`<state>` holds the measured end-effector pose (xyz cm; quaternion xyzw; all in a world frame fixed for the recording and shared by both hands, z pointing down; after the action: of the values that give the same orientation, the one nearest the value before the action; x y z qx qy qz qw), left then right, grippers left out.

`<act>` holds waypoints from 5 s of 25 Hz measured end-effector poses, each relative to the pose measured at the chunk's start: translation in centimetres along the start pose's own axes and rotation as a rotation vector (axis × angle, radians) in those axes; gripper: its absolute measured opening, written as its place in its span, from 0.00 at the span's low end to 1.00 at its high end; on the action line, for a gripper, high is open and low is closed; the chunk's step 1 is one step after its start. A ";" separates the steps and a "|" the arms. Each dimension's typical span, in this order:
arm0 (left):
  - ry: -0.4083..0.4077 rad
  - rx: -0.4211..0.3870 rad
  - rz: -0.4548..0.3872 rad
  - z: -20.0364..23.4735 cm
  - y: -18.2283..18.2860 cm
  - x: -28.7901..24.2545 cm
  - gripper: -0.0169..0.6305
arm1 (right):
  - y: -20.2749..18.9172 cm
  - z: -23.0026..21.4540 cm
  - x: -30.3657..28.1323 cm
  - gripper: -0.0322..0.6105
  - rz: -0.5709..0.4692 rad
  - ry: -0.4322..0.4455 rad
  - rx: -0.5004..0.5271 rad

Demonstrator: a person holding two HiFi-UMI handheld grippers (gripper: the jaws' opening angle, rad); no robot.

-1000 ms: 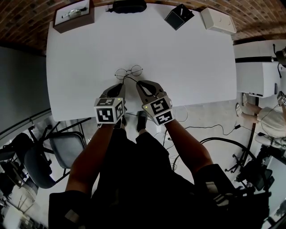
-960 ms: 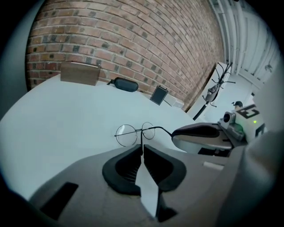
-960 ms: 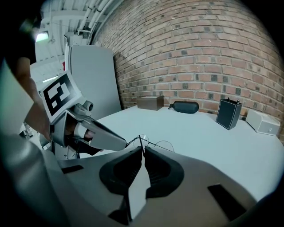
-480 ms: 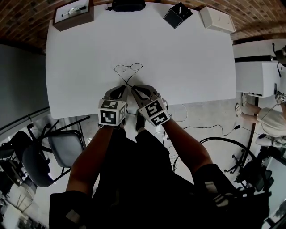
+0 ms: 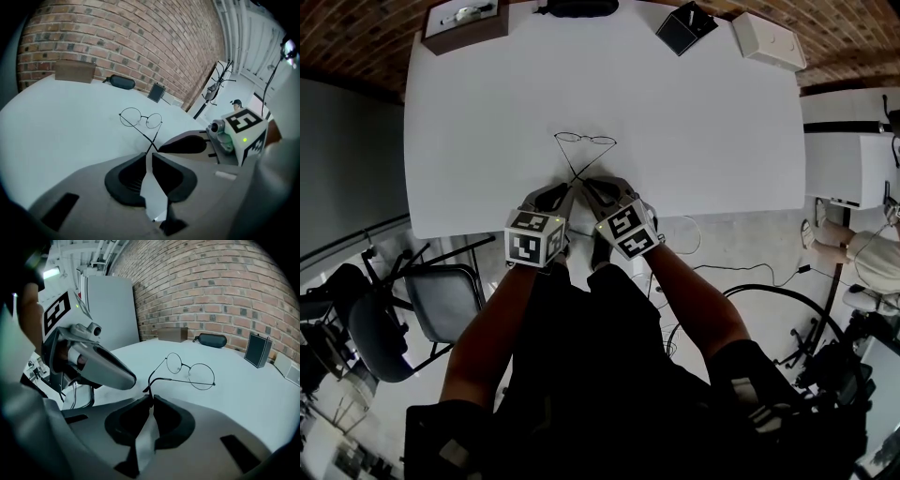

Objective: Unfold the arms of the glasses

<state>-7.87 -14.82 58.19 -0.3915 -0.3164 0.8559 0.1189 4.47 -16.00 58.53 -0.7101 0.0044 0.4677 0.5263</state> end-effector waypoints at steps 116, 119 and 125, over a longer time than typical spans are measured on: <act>0.240 -0.072 -0.490 -10.2 5.9 11.3 0.05 | 7.8 -5.8 17.5 0.09 -0.360 -0.083 -0.236; 0.239 -0.105 -0.494 -12.0 5.5 12.8 0.04 | 7.5 -4.9 19.1 0.09 -0.372 -0.082 -0.209; 0.219 -0.204 -0.516 -13.5 5.9 16.2 0.04 | 8.1 -3.5 20.6 0.08 -0.399 -0.126 -0.206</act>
<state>-8.27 -5.97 38.16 -0.3980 -0.4751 0.7139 0.3259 14.31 -12.19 38.71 -0.7162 -0.2167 0.3958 0.5324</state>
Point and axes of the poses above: the fingertips, and each gripper's own axes: x backward along the fingers, z to its left, y out of its top, the point moved 8 cm from there along x, backward along the fingers, and after that the axes turned 5 degrees about -y, right-handed, at the moved point
